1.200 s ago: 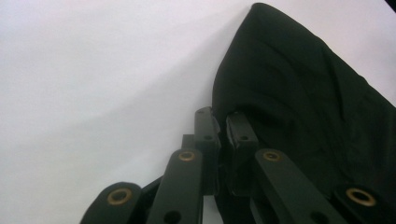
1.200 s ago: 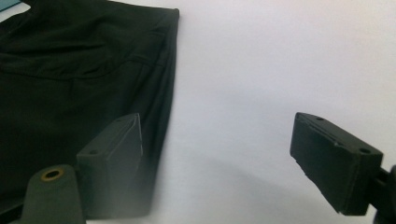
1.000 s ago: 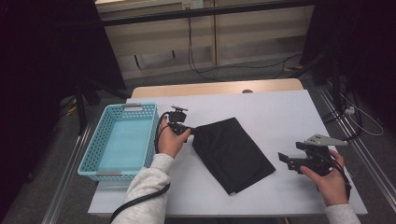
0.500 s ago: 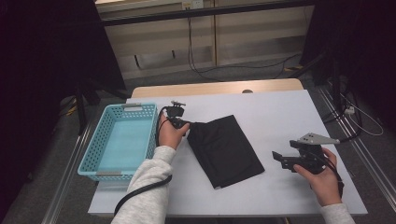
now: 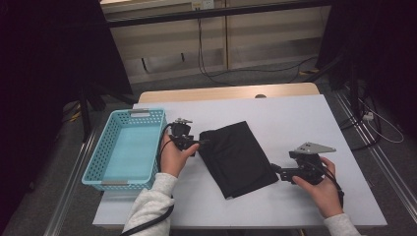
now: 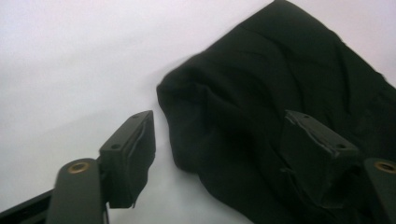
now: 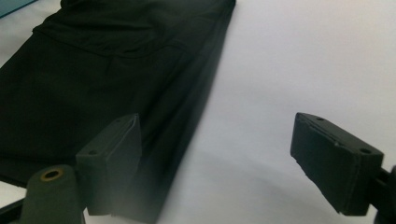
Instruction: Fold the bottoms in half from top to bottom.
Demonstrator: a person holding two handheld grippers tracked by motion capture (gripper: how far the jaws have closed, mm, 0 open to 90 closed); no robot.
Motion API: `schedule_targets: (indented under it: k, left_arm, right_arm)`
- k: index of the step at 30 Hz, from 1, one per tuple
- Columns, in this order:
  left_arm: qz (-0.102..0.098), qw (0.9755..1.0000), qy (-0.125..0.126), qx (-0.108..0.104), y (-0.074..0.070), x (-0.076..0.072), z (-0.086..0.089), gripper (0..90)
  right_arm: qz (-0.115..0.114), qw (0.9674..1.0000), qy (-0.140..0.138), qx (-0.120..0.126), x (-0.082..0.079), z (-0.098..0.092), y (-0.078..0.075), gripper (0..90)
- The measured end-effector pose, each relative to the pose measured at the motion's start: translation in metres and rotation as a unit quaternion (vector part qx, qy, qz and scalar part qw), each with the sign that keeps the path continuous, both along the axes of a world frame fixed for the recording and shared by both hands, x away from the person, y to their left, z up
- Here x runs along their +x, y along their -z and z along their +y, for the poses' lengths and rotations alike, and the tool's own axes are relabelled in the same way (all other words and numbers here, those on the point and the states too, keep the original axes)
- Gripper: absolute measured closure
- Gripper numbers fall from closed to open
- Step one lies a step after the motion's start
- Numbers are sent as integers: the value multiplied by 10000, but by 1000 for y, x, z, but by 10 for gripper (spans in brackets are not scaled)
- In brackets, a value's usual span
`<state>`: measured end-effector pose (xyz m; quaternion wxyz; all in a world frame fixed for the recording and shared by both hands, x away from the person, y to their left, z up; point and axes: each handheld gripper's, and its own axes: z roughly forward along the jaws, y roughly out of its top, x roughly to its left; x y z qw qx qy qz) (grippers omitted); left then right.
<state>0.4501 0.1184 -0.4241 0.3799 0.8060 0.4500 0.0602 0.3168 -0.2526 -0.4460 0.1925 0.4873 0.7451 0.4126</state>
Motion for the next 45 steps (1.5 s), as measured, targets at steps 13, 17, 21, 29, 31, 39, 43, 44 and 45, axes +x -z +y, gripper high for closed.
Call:
schedule_targets:
  k: [13, 17, 21, 29, 31, 39, 43, 44, 45]
  left_arm:
    - [-135, 9997, 176, 32, 5, -16, 4, 207]
    - [-181, 9995, 229, 77, 8, -17, 3, 207]
    - [-158, 9995, 242, 95, 12, -18, 1, 207]
    - [-225, 9995, 228, 16, 12, -16, 4, 214]
    - [-210, 9994, 265, 34, 12, -16, 4, 213]
    - [-286, 9992, 289, -49, 8, -16, 3, 213]
    - [-268, 9991, 311, -52, 8, -16, 2, 209]
    - [-253, 9991, 333, -35, 8, -15, 3, 207]
    - [-247, 9991, 340, -34, 8, -15, 2, 206]
  right_arm:
    - [9, 9988, -194, -452, 10, 40, -1, 261]
    - [199, 9985, -223, -453, 15, 47, 2, 358]
    - [263, 9967, -523, -570, 16, 55, 2, 550]
    - [424, 9964, -428, -596, 20, 66, 8, 723]
    - [429, 9966, -434, -545, 19, 66, 8, 804]
    - [613, 9972, -371, -233, 21, 54, 5, 855]
    - [621, 9974, -254, -255, 15, 45, 0, 855]
    - [630, 9975, -239, -233, 14, 44, -1, 853]
    - [630, 9974, -232, -249, 13, 43, 0, 851]
